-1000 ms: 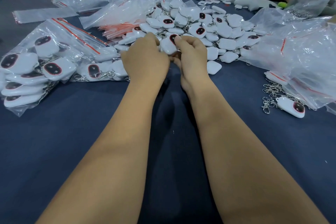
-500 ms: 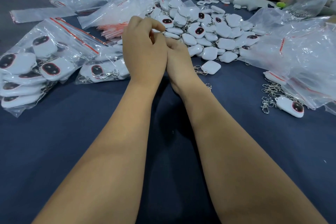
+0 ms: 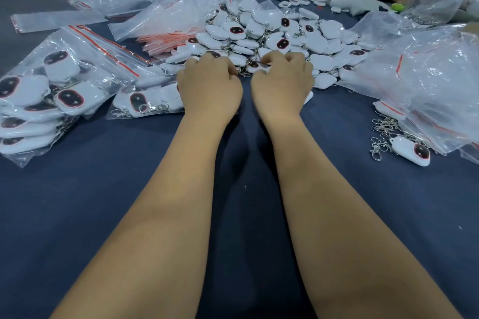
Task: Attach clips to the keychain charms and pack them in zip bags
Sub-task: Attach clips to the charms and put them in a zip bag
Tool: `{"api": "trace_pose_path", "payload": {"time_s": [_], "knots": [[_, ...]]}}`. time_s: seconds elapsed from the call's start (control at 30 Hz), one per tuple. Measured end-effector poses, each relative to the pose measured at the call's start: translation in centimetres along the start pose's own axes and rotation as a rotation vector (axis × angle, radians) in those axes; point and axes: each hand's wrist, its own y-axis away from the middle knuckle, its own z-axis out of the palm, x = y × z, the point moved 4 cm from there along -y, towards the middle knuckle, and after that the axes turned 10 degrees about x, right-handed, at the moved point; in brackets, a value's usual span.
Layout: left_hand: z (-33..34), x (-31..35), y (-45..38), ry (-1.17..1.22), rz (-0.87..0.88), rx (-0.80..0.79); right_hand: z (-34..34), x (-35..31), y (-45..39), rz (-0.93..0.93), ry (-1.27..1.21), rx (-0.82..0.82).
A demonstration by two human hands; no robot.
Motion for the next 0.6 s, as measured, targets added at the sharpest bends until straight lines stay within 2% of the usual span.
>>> {"api": "trace_pose_path", "payload": {"time_s": [0.07,0.17,0.27,0.37,0.43,0.5,0.6], "knots": [[0.3,-0.1,0.1,-0.089,0.035,-0.025,-0.1,1.0,-0.1,0.067,0.102,-0.062],[0.2,-0.5,0.1,-0.136,-0.005,-0.010,0.3,1.8,0.1,0.132,0.169,-0.193],[-0.2,-0.2,0.1,-0.143,-0.009,0.050,0.2,1.7,0.0,0.089,0.156,-0.148],[-0.2,1.4,0.4,0.154,0.101,0.137,0.0,1.6,0.0,0.060,0.103,-0.075],[0.0,2.3,1.0,0.458,0.080,0.105,0.0,1.4,0.0,0.041,0.050,-0.065],[0.6,2.9,1.3,0.715,-0.035,0.014,-0.1,1.1,-0.2,0.031,-0.052,-0.049],[1.8,3.1,1.3,1.018,-0.307,-0.136,-0.4,0.6,-0.6,0.046,-0.238,0.041]]}}
